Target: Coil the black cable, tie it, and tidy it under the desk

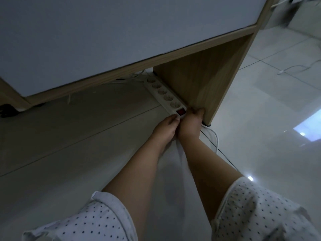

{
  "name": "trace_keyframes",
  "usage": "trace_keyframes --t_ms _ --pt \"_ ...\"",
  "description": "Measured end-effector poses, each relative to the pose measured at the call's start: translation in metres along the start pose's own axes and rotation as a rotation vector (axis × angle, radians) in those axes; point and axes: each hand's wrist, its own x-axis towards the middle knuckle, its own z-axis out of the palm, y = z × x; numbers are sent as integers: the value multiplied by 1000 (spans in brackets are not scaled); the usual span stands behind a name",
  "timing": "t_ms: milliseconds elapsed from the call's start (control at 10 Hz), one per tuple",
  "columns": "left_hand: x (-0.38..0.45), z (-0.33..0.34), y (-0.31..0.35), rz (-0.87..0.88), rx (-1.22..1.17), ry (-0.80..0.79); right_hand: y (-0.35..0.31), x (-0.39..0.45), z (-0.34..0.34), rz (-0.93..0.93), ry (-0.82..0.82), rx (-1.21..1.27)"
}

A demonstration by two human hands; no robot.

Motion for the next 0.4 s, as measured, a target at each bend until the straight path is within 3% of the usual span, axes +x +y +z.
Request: trace_keyframes --t_ms 400 --pt "-69 -58 -19 -19 -70 219 9 -97 -16 -196 -179 -144"
